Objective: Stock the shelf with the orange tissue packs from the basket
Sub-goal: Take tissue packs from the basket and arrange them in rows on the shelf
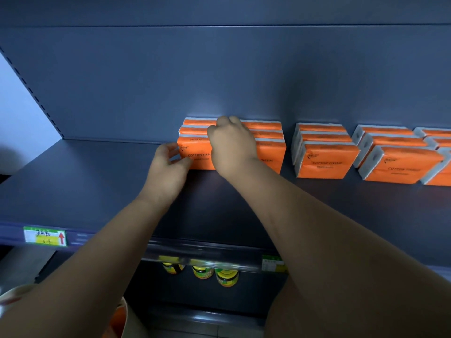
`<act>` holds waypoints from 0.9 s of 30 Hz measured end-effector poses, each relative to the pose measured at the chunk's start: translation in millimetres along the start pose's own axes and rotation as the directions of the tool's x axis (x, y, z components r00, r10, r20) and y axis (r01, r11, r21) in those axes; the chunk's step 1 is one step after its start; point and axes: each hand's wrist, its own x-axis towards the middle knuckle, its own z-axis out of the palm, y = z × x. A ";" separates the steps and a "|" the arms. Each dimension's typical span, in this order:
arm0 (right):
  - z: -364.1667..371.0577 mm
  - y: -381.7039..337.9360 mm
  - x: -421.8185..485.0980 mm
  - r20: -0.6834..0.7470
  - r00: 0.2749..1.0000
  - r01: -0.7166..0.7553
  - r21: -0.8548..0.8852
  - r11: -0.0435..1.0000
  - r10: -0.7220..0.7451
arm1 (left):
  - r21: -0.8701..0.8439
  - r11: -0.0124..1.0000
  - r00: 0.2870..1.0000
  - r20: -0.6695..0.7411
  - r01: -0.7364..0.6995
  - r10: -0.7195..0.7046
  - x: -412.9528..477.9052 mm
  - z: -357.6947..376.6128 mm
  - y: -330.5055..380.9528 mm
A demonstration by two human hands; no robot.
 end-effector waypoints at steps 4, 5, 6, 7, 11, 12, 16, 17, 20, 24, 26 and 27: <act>-0.7 -17.5 -2.6 -0.124 0.991 0.080 0.184 0.980 -0.058 | 0.275 0.952 0.990 -0.012 -0.135 0.144 -19.4 -15.8 6.3; -2.3 -26.7 -6.6 -0.147 0.986 0.117 0.244 0.963 -0.082 | 0.436 0.878 0.975 0.002 -0.200 0.221 -26.9 -24.6 6.2; -4.4 -37.5 -12.0 -0.158 0.982 0.150 0.296 0.943 -0.107 | 0.583 0.773 0.957 0.025 -0.249 0.289 -34.6 -35.2 4.6; -6.1 -49.0 -18.3 -0.155 0.979 0.177 0.342 0.923 -0.131 | 0.685 0.677 0.941 0.038 -0.271 0.337 -42.8 -46.0 2.9; -7.8 -98.0 -43.8 -0.083 0.967 0.254 0.438 0.862 -0.243 | 0.840 0.525 0.936 -0.061 -0.140 0.347 -82.0 -96.9 -11.2; -8.2 -110.2 -50.1 -0.066 0.959 0.274 0.448 0.851 -0.274 | 0.861 0.501 0.937 -0.096 -0.091 0.336 -94.6 -110.8 -16.2; -15.0 -156.7 -77.7 -0.018 0.917 0.346 0.530 0.774 -0.398 | 0.884 0.455 0.944 -0.231 0.103 0.235 -154.7 -166.5 -42.0; -16.3 -168.8 -85.3 -0.010 0.902 0.369 0.538 0.758 -0.432 | 0.884 0.444 0.945 -0.259 0.149 0.199 -170.7 -178.9 -49.5; -16.2 -208.6 -106.7 0.010 0.837 0.459 0.533 0.711 -0.548 | 0.889 0.384 0.943 -0.315 0.251 0.111 -216.8 -212.8 -69.0; -5.6 -261.4 -131.8 0.084 0.719 0.544 0.550 0.634 -0.690 | 0.891 0.314 0.939 -0.344 0.327 -0.002 -267.1 -251.0 -86.9; -0.3 -281.0 -144.1 0.144 0.664 0.565 0.545 0.619 -0.733 | 0.888 0.299 0.935 -0.349 0.350 -0.058 -284.8 -264.0 -96.4; 2.4 -289.2 -150.2 0.171 0.645 0.575 0.534 0.620 -0.745 | 0.890 0.285 0.934 -0.348 0.357 -0.084 -291.8 -269.1 -101.5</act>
